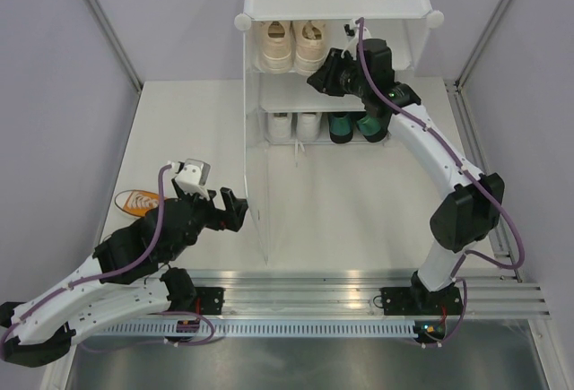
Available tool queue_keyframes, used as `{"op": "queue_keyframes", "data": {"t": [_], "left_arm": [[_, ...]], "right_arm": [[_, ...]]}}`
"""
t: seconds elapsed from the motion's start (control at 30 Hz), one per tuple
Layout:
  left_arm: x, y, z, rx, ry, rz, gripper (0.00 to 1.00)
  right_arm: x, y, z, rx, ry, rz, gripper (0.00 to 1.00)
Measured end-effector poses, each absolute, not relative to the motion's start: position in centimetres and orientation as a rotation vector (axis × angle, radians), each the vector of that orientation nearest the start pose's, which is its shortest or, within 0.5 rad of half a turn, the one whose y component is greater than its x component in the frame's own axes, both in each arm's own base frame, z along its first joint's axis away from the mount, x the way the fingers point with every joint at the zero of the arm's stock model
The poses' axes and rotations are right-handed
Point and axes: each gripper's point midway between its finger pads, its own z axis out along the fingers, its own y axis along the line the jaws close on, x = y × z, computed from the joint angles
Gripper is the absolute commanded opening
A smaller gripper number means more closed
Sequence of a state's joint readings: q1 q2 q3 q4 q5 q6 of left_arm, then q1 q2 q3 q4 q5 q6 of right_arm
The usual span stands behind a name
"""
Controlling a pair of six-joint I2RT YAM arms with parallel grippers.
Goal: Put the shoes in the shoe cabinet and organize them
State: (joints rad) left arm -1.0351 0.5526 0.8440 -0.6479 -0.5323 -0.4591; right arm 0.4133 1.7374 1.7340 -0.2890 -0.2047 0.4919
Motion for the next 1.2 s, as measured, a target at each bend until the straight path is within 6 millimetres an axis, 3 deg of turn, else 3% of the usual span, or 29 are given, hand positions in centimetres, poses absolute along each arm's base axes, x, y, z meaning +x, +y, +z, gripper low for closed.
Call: {"op": "queue_keyframes", "data": {"t": [0.3, 0.53, 0.67, 0.8, 1.0, 1.07, 1.2], "left_arm": [[17.6, -14.9, 26.5, 0.18, 1.891, -0.504, 1.0], [17.6, -14.8, 26.4, 0.178, 1.892, -0.498, 1.0], [17.9, -14.6, 26.4, 0.165, 1.891, -0.477, 1.0], [18.6, -13.9, 26.1, 0.114, 1.893, -0.413, 1.0], [20.4, -12.6, 23.6, -0.013, 1.986, -0.2, 1.0], [20.9, -12.0, 22.6, -0.071, 2.025, -0.136, 0.99], [21.9, -10.6, 20.4, -0.205, 2.094, -0.039, 0.99]], "right_arm": [[47.6, 26.7, 32.7, -0.072, 1.943, 0.821, 0.35], [47.5, 26.4, 32.7, -0.087, 1.945, 0.841, 0.52], [45.6, 25.8, 32.2, -0.113, 1.96, 0.84, 0.57], [42.2, 24.5, 32.8, -0.15, 1.948, 0.832, 0.59], [37.1, 22.3, 33.8, -0.187, 1.891, 0.814, 0.61], [36.3, 21.8, 33.3, -0.193, 1.888, 0.805, 0.61], [35.4, 21.2, 30.3, -0.186, 1.942, 0.784, 0.61]]}}
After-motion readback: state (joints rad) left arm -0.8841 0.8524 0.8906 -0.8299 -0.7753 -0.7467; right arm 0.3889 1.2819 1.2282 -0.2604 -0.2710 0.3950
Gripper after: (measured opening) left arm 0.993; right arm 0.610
